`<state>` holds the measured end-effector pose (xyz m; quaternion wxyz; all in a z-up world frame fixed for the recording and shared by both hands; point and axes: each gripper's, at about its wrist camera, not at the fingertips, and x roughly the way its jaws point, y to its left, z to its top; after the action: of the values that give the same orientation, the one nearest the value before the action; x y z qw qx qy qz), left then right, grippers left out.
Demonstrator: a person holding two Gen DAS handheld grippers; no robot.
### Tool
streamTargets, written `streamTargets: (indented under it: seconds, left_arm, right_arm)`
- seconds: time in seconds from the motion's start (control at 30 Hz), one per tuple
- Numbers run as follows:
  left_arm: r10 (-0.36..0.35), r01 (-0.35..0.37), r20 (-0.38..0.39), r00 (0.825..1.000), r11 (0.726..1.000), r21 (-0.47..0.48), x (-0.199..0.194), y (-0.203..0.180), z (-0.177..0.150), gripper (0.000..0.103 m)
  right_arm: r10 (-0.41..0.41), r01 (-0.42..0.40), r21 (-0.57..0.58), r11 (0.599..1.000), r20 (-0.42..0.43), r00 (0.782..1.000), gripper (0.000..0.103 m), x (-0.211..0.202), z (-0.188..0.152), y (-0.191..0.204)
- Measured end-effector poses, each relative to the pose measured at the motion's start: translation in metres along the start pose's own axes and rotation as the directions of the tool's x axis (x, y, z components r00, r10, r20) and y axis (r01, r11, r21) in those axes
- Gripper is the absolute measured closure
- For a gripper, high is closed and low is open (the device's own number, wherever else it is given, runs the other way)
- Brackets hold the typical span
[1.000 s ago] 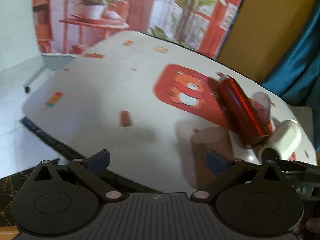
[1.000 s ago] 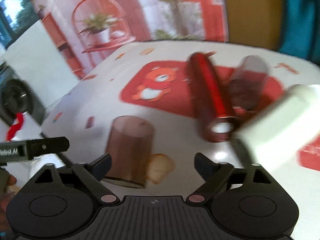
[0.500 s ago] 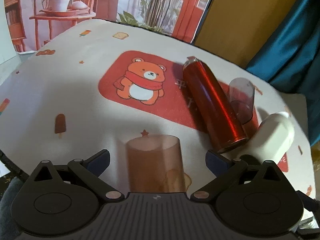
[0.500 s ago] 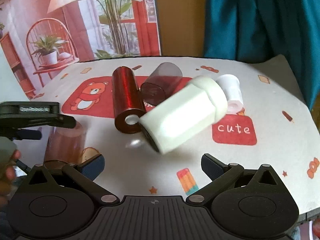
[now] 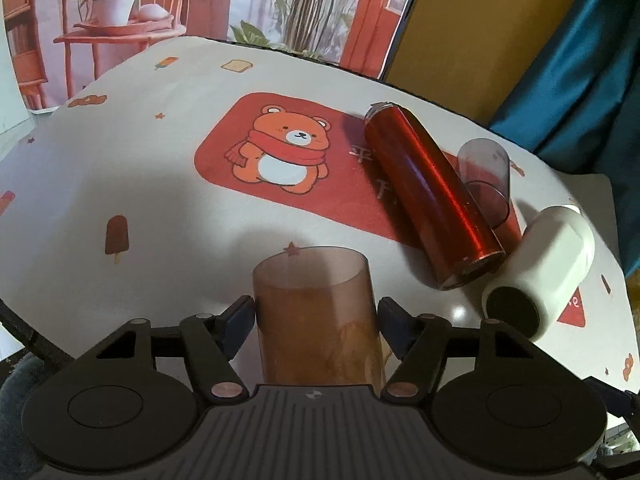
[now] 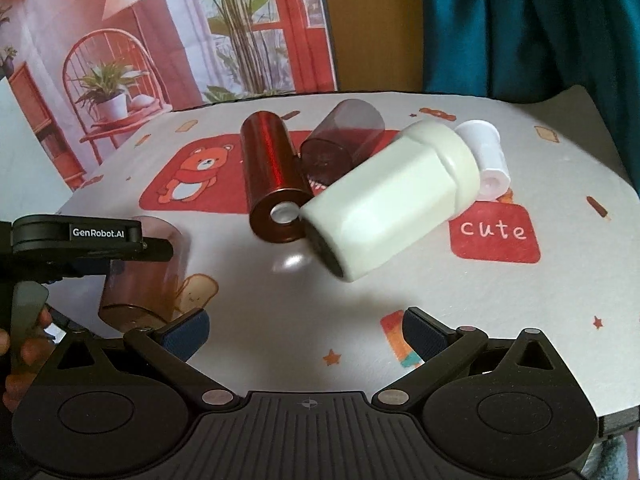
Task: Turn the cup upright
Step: 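Rotate the held brown cup upright with the left tool, rim up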
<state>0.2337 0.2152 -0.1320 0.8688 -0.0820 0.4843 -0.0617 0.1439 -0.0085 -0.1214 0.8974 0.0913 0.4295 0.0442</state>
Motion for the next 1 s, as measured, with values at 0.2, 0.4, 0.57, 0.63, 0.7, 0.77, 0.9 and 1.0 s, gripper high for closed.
streamTargets:
  seconds: [0.2, 0.4, 0.57, 0.63, 0.7, 0.77, 0.9, 1.0]
  left_arm:
    - [-0.011, 0.011, 0.007, 1.0, 1.0, -0.023, -0.005, 0.005, -0.004, 0.033]
    - [-0.002, 0.002, 0.016, 1.0, 0.999, -0.036, -0.007, 0.008, -0.004, 0.033]
    - [-0.011, 0.012, 0.024, 1.0, 0.998, -0.054, -0.009, 0.012, -0.006, 0.033]
    - [-0.013, 0.015, 0.024, 1.0, 0.998, -0.058, -0.009, 0.013, -0.006, 0.033]
    - [-0.013, 0.014, 0.022, 1.0, 0.998, -0.058, -0.008, 0.013, -0.007, 0.033]
    - [-0.015, 0.016, 0.021, 1.0, 0.998, -0.057, -0.007, 0.013, -0.007, 0.033]
    - [-0.017, 0.018, 0.019, 1.0, 0.998, -0.06, -0.007, 0.014, -0.007, 0.033]
    - [-0.02, 0.021, 0.019, 1.0, 0.997, -0.07, -0.007, 0.017, -0.005, 0.033]
  right_arm:
    - [0.026, -0.026, -0.007, 1.0, -0.014, 1.0, 0.001, 0.001, -0.004, 0.004]
    - [0.041, -0.042, -0.008, 0.999, -0.032, 0.999, 0.001, 0.003, -0.005, 0.006]
    - [0.045, -0.045, -0.009, 0.999, -0.039, 0.998, 0.001, 0.005, -0.006, 0.006]
    - [0.045, -0.046, -0.008, 0.999, -0.036, 0.998, 0.001, 0.004, -0.006, 0.006]
    - [0.046, -0.046, -0.007, 0.999, -0.036, 0.998, 0.001, 0.004, -0.006, 0.006]
    - [0.046, -0.046, -0.007, 0.999, -0.037, 0.998, 0.001, 0.004, -0.006, 0.006]
    - [0.046, -0.046, -0.003, 0.999, -0.038, 0.998, 0.001, 0.005, -0.006, 0.005]
    - [0.035, -0.035, -0.011, 0.999, -0.031, 0.999, 0.001, 0.004, -0.007, 0.006]
